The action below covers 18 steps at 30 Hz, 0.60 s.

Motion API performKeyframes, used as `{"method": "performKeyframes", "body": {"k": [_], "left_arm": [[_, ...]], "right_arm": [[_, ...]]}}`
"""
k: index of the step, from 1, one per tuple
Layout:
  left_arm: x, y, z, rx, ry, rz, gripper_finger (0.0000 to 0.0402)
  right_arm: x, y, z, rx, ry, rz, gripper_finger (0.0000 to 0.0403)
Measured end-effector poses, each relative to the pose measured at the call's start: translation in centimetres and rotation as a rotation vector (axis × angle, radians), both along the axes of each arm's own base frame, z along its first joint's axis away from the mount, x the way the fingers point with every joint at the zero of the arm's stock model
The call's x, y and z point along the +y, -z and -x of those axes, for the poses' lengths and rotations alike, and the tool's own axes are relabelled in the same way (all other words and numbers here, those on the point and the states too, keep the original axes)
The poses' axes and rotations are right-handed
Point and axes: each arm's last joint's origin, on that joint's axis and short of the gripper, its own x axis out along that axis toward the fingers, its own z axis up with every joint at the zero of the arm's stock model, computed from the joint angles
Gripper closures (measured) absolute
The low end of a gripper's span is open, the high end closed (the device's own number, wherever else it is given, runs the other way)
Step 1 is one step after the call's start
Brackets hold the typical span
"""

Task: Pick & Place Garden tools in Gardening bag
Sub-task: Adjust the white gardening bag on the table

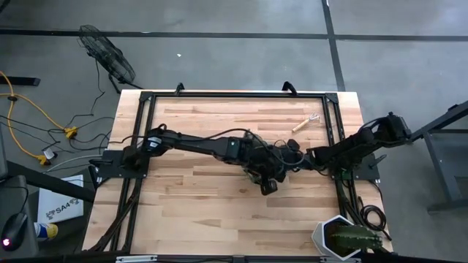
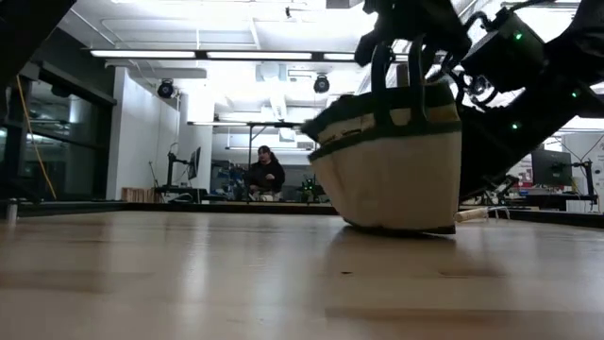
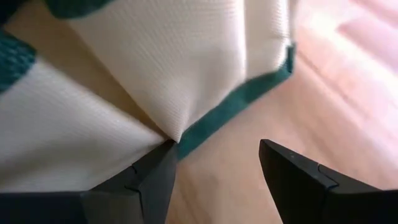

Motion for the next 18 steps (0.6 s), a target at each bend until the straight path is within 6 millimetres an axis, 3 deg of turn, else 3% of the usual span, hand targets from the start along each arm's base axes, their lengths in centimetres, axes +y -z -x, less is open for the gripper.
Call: {"method": "performKeyframes", "body": {"k": [9, 18], "left_arm": [[3.6, 0.2, -0.4, 0.014, -0.113, 0.012, 0.04], [6.3, 0.2, -0.6, 0.005, -0.15, -0.008, 0.04]], "right_arm": [[0.3, 0.5, 0.6, 0.064, -0.012, -0.169, 0.0182], [-0.3, -0.6, 1.8, 0.109, 0.028, -0.211, 0.0182]]}}
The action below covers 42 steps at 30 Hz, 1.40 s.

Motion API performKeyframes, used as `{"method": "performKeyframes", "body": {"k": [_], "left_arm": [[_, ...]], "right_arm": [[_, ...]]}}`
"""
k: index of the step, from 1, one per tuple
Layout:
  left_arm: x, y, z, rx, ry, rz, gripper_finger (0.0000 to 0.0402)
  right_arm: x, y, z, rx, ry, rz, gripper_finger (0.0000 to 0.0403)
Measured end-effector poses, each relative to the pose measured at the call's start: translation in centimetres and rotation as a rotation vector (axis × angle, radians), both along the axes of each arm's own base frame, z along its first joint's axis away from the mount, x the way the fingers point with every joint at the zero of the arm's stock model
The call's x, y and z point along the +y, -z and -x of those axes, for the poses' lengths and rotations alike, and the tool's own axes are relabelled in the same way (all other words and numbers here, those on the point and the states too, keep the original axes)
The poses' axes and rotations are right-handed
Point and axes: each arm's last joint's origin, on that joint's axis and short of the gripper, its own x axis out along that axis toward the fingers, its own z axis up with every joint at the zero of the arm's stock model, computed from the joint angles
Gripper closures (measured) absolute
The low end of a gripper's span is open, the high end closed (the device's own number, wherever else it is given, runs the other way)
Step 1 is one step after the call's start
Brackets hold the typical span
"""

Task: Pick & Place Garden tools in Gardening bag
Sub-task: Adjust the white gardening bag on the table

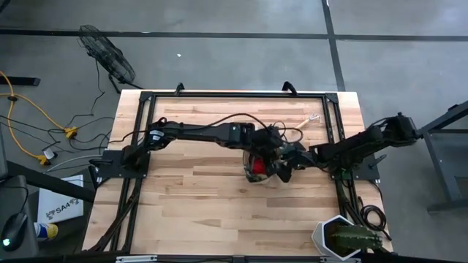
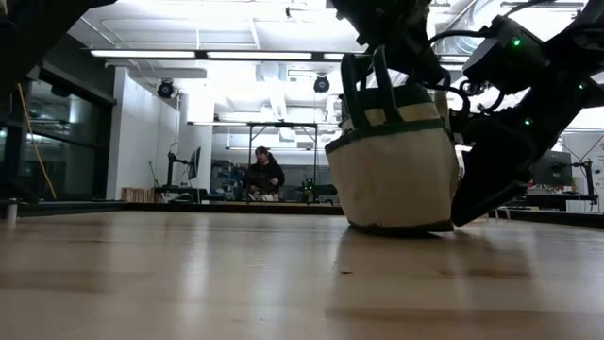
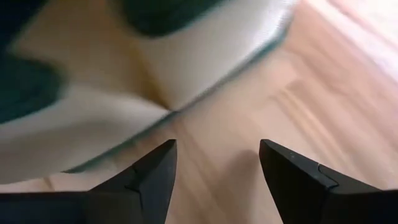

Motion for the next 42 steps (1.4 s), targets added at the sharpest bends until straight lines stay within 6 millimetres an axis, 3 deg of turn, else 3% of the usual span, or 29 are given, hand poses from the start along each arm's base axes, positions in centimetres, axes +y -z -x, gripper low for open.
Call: {"method": "performKeyframes", "body": {"k": [15, 27, 38, 42], "left_arm": [[1.0, -0.1, -0.1, -0.017, 0.018, -0.018, 0.04], [0.9, 0.4, 0.0, 0.024, 0.029, -0.028, 0.04], [1.0, 1.1, 0.1, 0.071, 0.014, -0.037, 0.04], [0.7, 2.2, -0.5, 0.076, 0.03, -0.017, 0.04]], "right_arm": [[-2.2, -2.4, 2.5, 0.013, 0.152, -0.105, 0.0182], [-2.2, -3.2, 3.6, 0.03, 0.051, -0.24, 0.0182], [-2.1, -3.5, 4.4, 0.052, 0.037, -0.229, 0.0182], [-2.4, -4.8, 4.8, 0.07, 0.067, -0.215, 0.0182]]}}
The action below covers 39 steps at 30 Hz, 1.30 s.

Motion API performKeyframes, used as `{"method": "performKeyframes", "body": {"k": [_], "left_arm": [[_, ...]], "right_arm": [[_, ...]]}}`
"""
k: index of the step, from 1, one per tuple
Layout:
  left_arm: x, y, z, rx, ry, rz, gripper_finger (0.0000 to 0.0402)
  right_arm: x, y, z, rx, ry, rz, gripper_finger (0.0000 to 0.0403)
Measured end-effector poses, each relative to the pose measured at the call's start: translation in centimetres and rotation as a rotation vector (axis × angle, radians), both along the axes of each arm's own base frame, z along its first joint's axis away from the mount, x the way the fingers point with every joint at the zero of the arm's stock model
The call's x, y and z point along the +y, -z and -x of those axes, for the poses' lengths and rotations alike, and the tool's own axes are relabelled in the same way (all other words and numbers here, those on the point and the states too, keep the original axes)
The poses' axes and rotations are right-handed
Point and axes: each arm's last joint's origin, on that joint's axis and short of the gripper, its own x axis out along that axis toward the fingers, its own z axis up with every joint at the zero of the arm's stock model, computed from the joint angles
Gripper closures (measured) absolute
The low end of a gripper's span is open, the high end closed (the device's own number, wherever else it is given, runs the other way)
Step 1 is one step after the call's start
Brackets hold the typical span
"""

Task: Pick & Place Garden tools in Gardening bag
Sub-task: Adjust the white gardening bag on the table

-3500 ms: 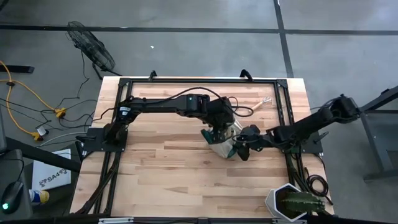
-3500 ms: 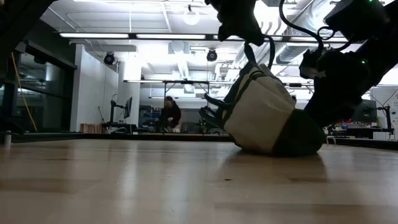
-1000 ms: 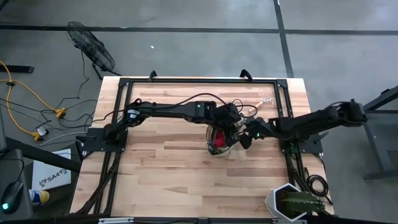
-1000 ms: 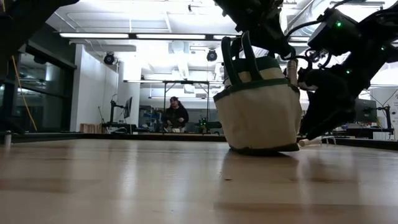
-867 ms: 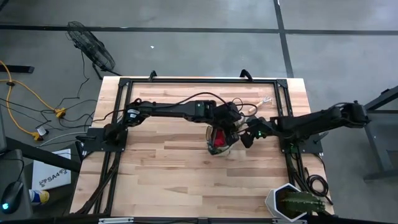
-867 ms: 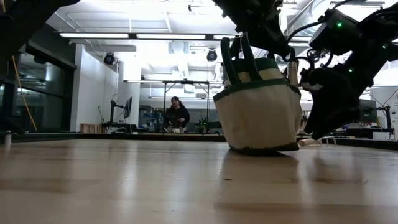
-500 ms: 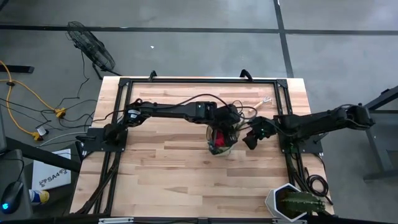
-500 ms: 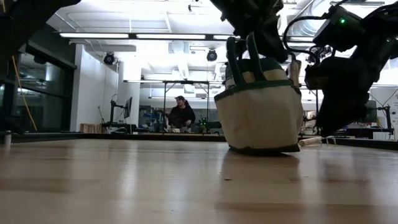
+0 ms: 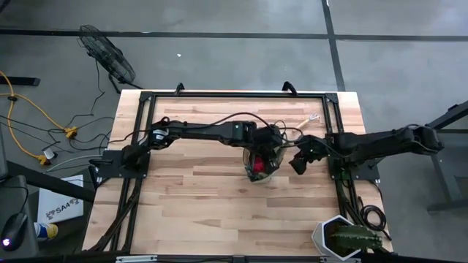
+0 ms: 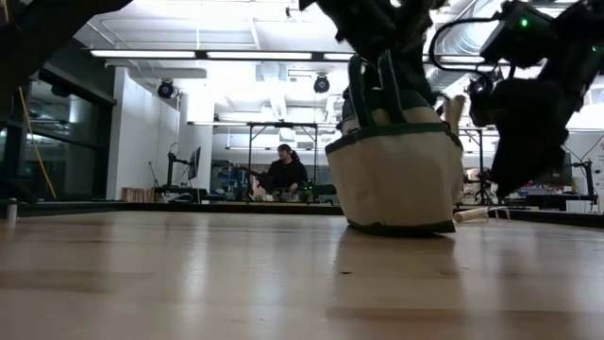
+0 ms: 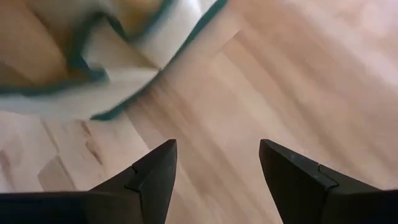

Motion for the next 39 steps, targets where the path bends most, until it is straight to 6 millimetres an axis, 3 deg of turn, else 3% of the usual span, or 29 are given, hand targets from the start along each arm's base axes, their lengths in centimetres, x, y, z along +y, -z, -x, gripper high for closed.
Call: {"method": "performKeyframes", "body": {"k": [7, 14, 26, 39], "left_arm": [[-0.2, 1.2, -0.2, 0.041, 0.015, 0.043, 0.04], [-0.2, 1.2, -0.3, 0.033, 0.025, 0.05, 0.04], [-0.3, 1.2, -0.3, 0.025, 0.128, 0.0, 0.0396], [-0.3, 1.2, -0.3, 0.012, 0.295, -0.151, 0.0311]], "right_arm": [[-1.2, -3.7, 0.2, 0.032, 0.088, 0.119, 0.0182], [-2.7, -6.0, 0.6, 0.049, 0.357, 0.086, 0.0182], [-4.8, -6.7, 0.9, -0.016, 0.589, 0.035, 0.0182], [-5.4, -7.2, 0.5, -0.147, 0.797, -0.017, 0.0182]]}}
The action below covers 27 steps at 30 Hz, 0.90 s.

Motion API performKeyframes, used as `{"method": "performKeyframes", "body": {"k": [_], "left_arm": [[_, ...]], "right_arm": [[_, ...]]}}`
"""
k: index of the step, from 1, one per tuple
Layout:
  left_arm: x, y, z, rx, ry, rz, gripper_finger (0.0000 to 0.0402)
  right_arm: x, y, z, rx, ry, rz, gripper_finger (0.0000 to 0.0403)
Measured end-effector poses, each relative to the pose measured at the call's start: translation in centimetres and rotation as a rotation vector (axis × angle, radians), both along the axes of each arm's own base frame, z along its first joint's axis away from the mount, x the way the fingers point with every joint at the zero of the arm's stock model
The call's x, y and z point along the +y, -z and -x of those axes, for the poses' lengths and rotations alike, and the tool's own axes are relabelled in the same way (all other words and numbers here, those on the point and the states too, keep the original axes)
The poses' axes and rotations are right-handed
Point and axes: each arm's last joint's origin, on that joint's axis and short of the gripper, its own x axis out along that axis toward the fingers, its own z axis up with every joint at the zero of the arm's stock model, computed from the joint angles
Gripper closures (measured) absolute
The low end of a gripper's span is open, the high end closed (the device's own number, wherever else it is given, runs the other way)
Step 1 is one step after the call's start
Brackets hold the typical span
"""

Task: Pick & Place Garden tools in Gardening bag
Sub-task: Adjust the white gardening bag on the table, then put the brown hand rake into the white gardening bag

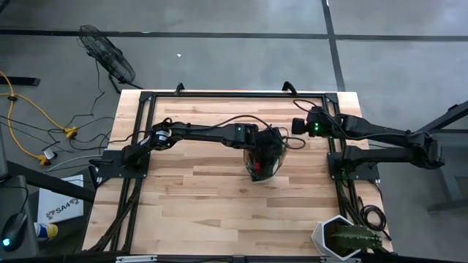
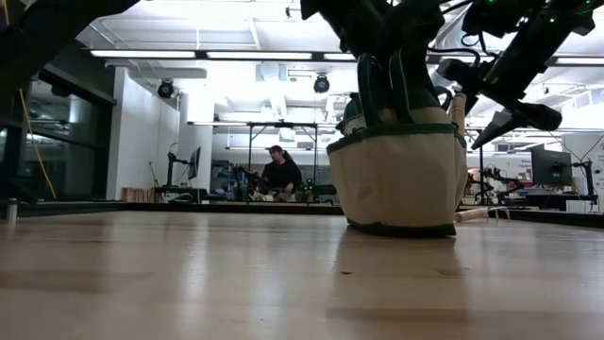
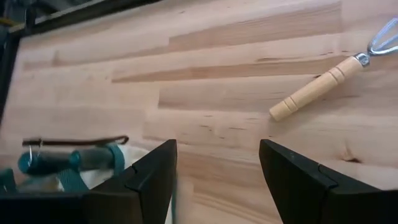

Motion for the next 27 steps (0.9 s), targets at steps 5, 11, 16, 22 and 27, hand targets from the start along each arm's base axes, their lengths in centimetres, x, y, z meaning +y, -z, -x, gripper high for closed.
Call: {"method": "performKeyframes", "body": {"k": [5, 11, 16, 22, 27], "left_arm": [[0.0, 0.0, 0.0, -0.008, 0.063, -0.055, 0.0237], [0.0, -0.3, 0.3, -0.009, 0.128, -0.115, 0.0143], [0.2, -1.7, 0.7, -0.018, 0.156, -0.196, 0.0104], [0.4, -4.4, 1.1, -0.043, 0.175, -0.315, 0.0098], [0.5, -6.0, 1.5, -0.057, 0.189, -0.385, 0.0098]], "right_arm": [[0.0, 0.0, 0.0, -0.044, 0.084, -0.035, 0.0182], [0.0, 0.0, 0.0, -0.068, 0.109, -0.065, 0.0182], [0.0, 0.0, 0.0, -0.071, 0.11, -0.071, 0.0182], [0.0, 0.0, 0.0, -0.082, 0.147, -0.076, 0.0182], [0.0, 0.0, 0.0, -0.083, 0.156, -0.08, 0.0182]]}}
